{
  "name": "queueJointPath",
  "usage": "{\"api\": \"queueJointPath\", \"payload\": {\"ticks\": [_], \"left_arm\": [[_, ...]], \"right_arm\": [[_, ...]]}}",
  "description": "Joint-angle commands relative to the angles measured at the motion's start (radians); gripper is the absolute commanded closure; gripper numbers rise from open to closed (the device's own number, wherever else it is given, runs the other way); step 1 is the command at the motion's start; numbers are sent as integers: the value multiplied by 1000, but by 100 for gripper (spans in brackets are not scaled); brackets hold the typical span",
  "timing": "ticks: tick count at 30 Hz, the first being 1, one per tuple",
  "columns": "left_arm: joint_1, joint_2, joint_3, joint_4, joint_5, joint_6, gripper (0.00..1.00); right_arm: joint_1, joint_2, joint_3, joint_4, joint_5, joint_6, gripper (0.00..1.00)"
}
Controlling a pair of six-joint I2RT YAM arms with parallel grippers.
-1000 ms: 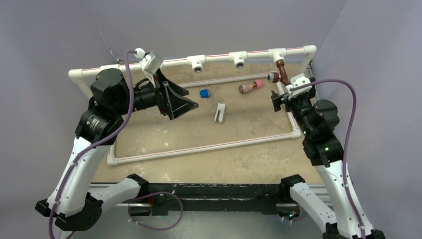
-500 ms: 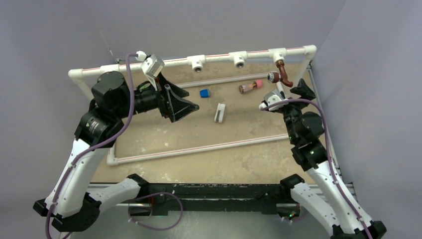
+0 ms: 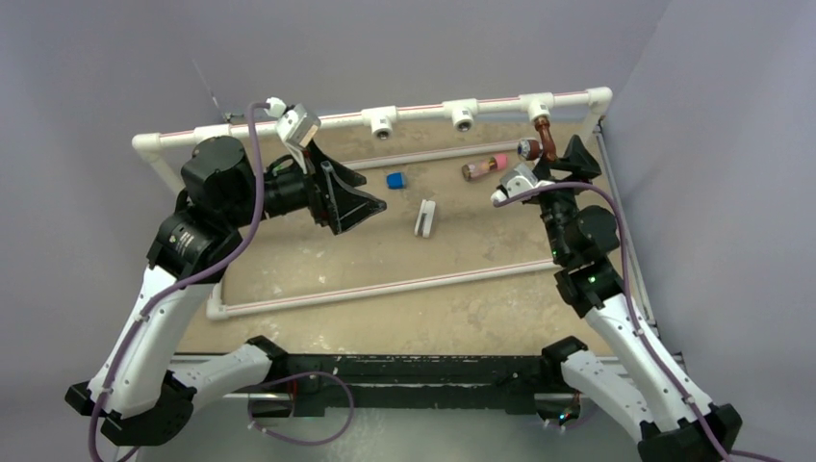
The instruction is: Install the water faucets
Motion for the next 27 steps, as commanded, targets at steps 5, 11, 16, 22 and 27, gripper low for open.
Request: {"api": "queueJointPath", "payload": {"ticks": [5,11,16,22,27], "left_arm": [[-4,-3,-2,6,-12,25,26],[-4,-4,-3,8,-23,31,26],[-4,-4,-1,8,-29,37,26],[-3,-3,-5,13,-19,31,26],[-4,-1,-6,14,-13,25,26]], "right_arm": [[9,49,58,100,2,31,43],[13,49,43,129,0,156,81],[18,22,-15,182,-29,340,100],[17,-33,-95,296,-23,722,100],[18,-44,-133,361,39,1165,100]]}}
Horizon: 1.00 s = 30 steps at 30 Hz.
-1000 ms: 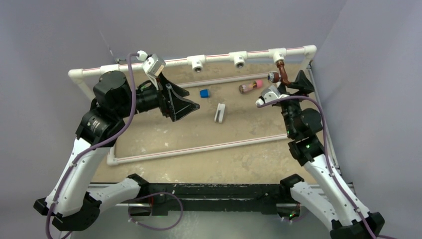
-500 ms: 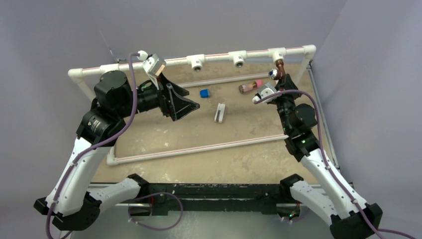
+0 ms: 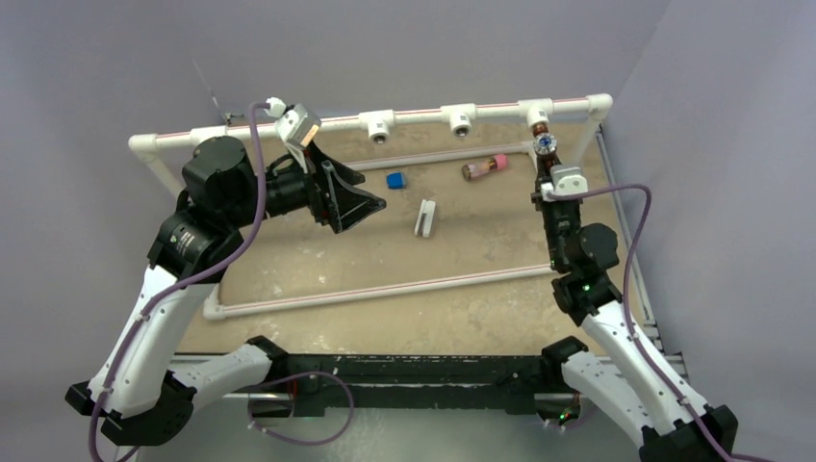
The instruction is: Install the water faucets
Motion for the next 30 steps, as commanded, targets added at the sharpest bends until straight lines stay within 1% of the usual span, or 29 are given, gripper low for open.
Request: {"api": "queueJointPath", "payload": {"ticks": [1,5,6,8,14,16,21,25,27,28,30], "left_arm": [[-4,-3,-3,14,8,11,26],[-4,-7,-3,12,-1,12,26],[-4,-8,-3,12,-2,14,26],[-4,-9,-8,11,-7,15,26],[-4,-8,-15,13,-5,16,26],[-4,-5,-15,14,-1,14,26],[-3,-1,-15,15,3,10,26],[-4,11,-15,13,14,4,26],[-4,18,-13,11,19,0,26],[-4,24,-9,8,24,-2,26],[-3,31,0,3,28,-4,26]], "right_arm": [[9,-17,-27,175,45,596,100],[8,1,-36,169,62,942,100],[9,8,-37,164,58,1051,100],[9,21,-42,174,38,1187,100],[10,48,-47,139,57,1601,100],[9,50,-61,155,49,1704,100],[9,41,-101,133,35,1995,100],[9,28,-117,106,32,2168,100],[8,26,-134,140,21,2219,100],[9,27,-162,177,2,2270,100],[8,35,-212,297,-22,2356,100]]}}
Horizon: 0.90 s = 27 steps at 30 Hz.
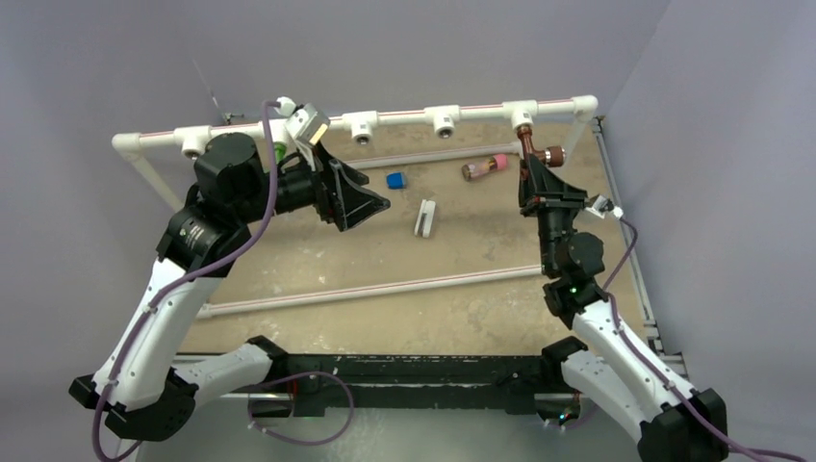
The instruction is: Install the water faucets
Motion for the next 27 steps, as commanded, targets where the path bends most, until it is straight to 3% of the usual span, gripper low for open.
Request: {"api": "queueJointPath", "payload": {"ticks": [1,3,6,9,12,14,19,25,27], "left_arm": [[-4,21,20,-2,23,-3,26],[-3,25,29,-4,22,-3,26],[-4,27,37,-2,22,-3,26],[-4,33,52,-11,3,-2,26],[-3,49,83,-33,-14,7,26],[-4,56,99,-40,-31,11,26],[-4,64,119,-52,-76,33,26],[-4,75,121,-57,-93,47,26],[-2,79,121,-60,-97,54,26]], "right_arm": [[20,9,-118,226,-133,322,100],[19,58,-206,410,-155,378,100],[15,138,-311,729,-154,358,86],[6,212,-360,910,-178,336,84],[0,251,-372,952,-212,313,62],[-4,246,-378,917,-227,284,46],[-22,128,-366,670,-247,119,22],[-27,-155,-293,161,-131,-204,2],[-28,-238,-265,23,-76,-304,2]]}}
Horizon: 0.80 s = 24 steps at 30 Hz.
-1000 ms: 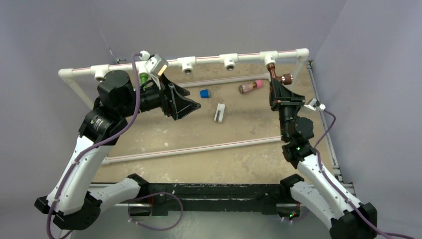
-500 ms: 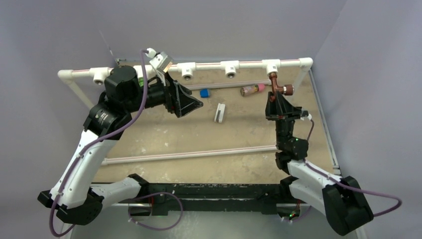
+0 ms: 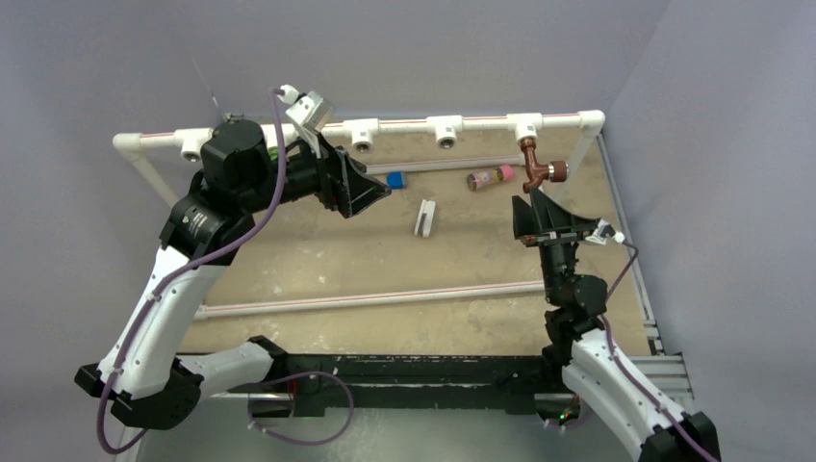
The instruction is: Install the water faucets
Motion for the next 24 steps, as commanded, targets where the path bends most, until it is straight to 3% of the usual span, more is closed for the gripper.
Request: {"api": "queueJointPath", "payload": {"ticks": [1,3,11,14,17,24], "left_arm": [[-3,8,35,-2,-28,38,26],[-3,7,36,-7,-36,49,26],[-3,-18,19,-3,-40,60,26],[-3,-25,6,6,-28,57,26],[-3,-31,-3,9,-17,58,26],[-3,-50,-14,14,-2,63,26]], "right_arm": [[-2,-149,88,-469,119,-295,2],[-2,-205,123,-619,169,-297,2],[-2,-323,279,-884,192,-704,1],[-2,-287,367,-956,135,-813,2],[-1,-253,441,-979,37,-954,9],[0,-180,604,-1097,-159,-1204,17]]}}
